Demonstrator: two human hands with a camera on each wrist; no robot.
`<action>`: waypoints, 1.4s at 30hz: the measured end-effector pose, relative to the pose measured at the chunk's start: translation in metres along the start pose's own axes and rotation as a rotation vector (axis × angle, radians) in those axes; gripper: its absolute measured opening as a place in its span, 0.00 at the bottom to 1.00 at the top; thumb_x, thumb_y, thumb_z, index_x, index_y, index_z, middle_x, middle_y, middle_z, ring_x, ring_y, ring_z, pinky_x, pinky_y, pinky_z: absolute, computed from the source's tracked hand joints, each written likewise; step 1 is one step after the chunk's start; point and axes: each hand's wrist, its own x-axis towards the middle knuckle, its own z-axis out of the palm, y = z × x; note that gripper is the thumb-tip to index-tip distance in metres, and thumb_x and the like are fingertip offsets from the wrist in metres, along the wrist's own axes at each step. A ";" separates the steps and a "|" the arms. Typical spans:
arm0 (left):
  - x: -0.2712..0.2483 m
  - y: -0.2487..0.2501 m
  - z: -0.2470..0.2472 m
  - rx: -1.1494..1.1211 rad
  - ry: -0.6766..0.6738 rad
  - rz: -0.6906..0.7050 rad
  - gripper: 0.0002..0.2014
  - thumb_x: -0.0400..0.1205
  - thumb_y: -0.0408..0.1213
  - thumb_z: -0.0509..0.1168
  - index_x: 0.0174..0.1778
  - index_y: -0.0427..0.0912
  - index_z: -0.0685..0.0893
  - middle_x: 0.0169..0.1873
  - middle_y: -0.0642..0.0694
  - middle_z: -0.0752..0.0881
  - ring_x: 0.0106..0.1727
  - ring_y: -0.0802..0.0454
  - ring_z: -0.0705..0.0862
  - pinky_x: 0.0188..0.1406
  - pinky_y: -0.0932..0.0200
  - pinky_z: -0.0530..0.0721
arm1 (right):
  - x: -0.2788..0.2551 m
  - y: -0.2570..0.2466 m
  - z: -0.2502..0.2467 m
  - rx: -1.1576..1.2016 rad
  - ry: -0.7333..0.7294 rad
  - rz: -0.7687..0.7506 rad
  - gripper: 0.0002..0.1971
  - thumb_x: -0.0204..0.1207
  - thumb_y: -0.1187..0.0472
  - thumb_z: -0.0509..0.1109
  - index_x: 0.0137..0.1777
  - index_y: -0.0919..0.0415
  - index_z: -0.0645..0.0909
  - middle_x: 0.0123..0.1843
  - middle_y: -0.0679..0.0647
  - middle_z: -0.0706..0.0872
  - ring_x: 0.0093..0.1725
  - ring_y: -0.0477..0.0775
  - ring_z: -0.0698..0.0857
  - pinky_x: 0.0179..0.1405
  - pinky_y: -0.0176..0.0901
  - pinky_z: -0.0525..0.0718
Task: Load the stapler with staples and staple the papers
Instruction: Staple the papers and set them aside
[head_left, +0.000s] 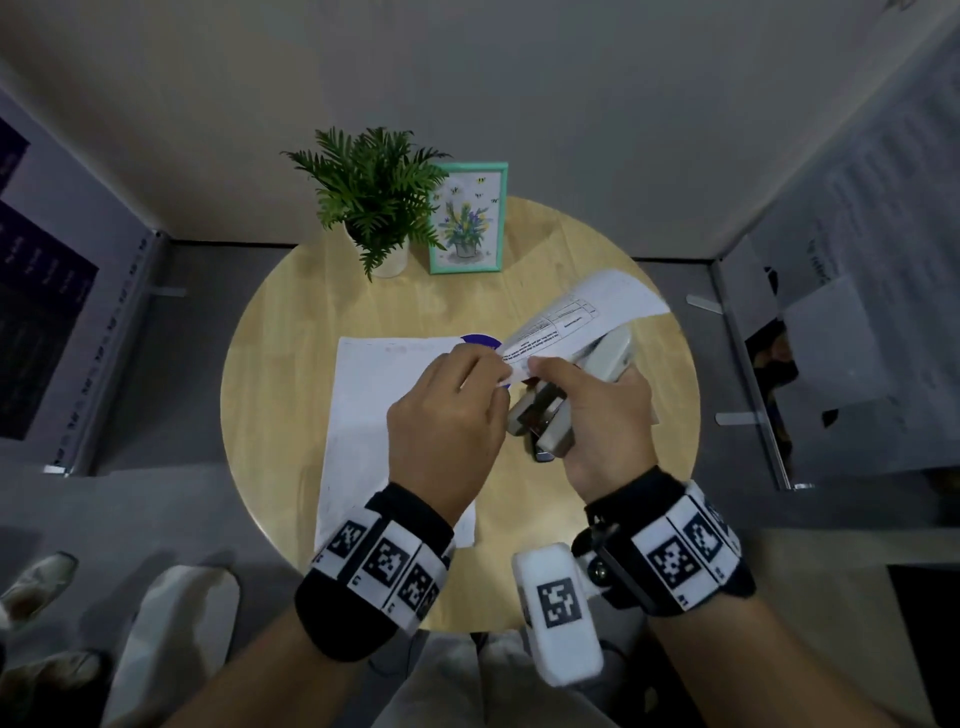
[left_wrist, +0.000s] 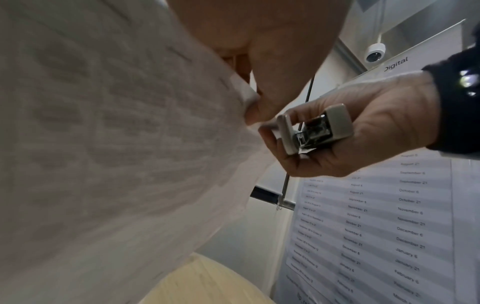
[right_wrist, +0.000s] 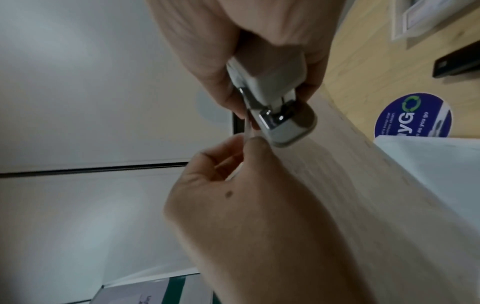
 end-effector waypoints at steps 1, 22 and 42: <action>-0.002 0.001 0.001 -0.017 0.021 0.002 0.06 0.74 0.27 0.66 0.41 0.38 0.88 0.41 0.46 0.90 0.38 0.48 0.87 0.26 0.55 0.83 | -0.001 0.000 -0.001 0.001 -0.007 0.007 0.14 0.66 0.74 0.76 0.51 0.64 0.83 0.33 0.57 0.84 0.28 0.54 0.81 0.25 0.44 0.80; -0.016 0.011 0.000 -0.078 0.141 0.095 0.04 0.77 0.25 0.70 0.40 0.34 0.90 0.38 0.39 0.89 0.37 0.43 0.87 0.33 0.55 0.85 | -0.007 0.004 -0.018 0.089 -0.112 -0.026 0.12 0.71 0.73 0.72 0.46 0.54 0.87 0.42 0.56 0.89 0.39 0.60 0.86 0.43 0.63 0.79; -0.019 0.010 -0.005 -0.087 0.054 0.074 0.05 0.79 0.29 0.69 0.46 0.37 0.90 0.38 0.42 0.90 0.36 0.45 0.88 0.28 0.51 0.85 | -0.001 -0.009 -0.033 -0.015 -0.109 0.028 0.08 0.75 0.66 0.71 0.53 0.60 0.82 0.39 0.56 0.89 0.30 0.51 0.88 0.26 0.42 0.84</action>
